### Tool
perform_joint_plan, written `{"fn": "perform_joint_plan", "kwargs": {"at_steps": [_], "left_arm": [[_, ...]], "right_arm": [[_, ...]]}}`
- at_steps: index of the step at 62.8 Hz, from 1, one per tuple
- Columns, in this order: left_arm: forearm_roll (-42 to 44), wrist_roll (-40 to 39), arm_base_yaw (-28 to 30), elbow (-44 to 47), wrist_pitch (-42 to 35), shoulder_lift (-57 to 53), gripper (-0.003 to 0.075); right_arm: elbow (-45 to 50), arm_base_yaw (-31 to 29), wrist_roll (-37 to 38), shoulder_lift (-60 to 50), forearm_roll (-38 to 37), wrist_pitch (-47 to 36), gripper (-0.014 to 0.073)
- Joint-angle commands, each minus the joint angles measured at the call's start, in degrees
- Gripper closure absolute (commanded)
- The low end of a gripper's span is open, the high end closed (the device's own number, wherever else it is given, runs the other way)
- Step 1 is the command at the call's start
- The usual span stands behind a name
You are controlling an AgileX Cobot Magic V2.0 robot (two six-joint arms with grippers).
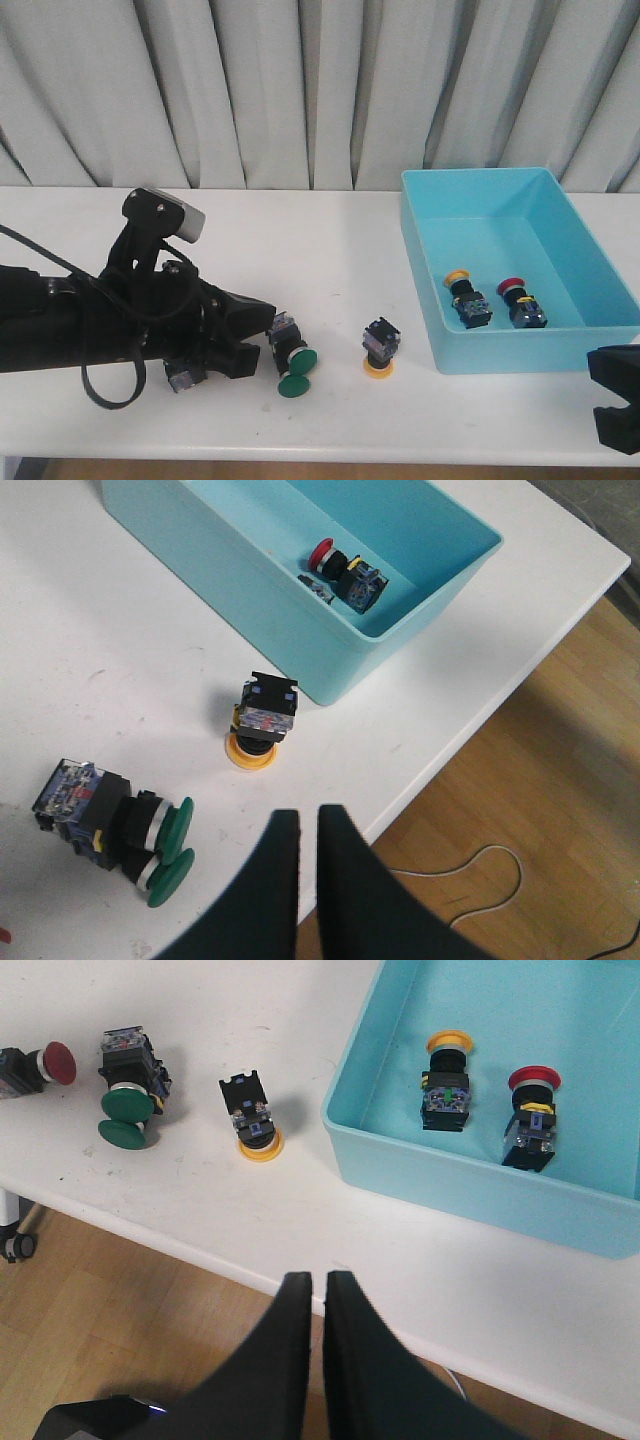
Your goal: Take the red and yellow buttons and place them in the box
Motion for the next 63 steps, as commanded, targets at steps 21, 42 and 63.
{"fn": "perform_joint_plan", "kwargs": {"at_steps": [21,42,63], "left_arm": [[-2.1,0.0,-0.1,-1.8,-0.9,-1.3,0.0728],[-2.1,0.0,-0.1,-1.8,-0.9,-1.3,0.0728],[32.5,-26.1,0.3,-1.4,-7.7,-6.4,0.0728]], "right_arm": [[-1.4,-0.1,-0.1,-0.2,1.0,-1.6,0.0601],[-1.4,-0.1,-0.1,-0.2,1.0,-1.6,0.0601],[-1.4,-0.1,-0.1,-0.2,1.0,-1.6,0.0601]]}}
